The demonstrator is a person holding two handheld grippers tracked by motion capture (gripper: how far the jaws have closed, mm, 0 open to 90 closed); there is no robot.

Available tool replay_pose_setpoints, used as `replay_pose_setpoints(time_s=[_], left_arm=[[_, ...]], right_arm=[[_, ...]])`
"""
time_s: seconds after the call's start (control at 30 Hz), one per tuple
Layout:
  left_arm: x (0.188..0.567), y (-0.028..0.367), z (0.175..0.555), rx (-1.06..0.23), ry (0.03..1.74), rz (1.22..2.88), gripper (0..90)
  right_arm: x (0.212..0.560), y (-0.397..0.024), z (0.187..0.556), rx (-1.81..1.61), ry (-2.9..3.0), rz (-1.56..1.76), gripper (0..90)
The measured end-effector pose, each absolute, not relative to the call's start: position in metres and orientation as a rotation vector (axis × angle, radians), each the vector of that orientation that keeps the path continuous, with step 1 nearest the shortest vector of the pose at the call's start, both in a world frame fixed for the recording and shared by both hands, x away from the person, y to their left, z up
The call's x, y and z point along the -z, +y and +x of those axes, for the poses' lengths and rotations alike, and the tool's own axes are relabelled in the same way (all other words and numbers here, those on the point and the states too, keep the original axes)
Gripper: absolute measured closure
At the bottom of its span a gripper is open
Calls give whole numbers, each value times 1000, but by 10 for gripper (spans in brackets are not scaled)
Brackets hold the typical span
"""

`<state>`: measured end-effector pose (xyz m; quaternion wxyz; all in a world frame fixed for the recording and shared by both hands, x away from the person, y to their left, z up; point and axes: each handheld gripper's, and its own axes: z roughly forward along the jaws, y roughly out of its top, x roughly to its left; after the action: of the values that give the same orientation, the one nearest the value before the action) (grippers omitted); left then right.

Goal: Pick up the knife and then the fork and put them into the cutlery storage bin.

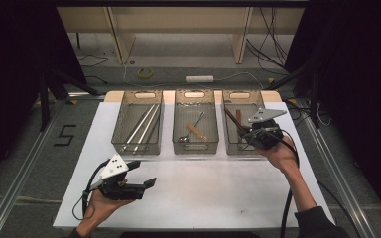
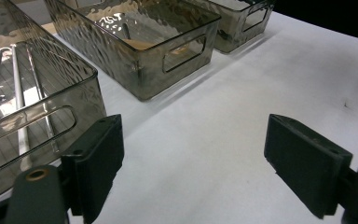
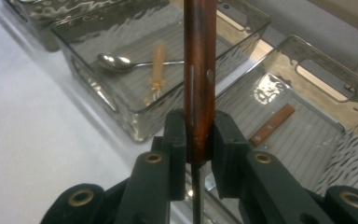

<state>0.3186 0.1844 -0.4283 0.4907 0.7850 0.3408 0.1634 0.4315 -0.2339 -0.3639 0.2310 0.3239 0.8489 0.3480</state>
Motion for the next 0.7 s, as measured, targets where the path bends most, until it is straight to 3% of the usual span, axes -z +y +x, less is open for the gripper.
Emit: replay_pose_setpoints(time_s=[0.7], left_arm=[[428, 184, 319, -386, 834, 1902, 186]], right_arm=[[348, -239, 482, -951, 2290, 1028, 781]])
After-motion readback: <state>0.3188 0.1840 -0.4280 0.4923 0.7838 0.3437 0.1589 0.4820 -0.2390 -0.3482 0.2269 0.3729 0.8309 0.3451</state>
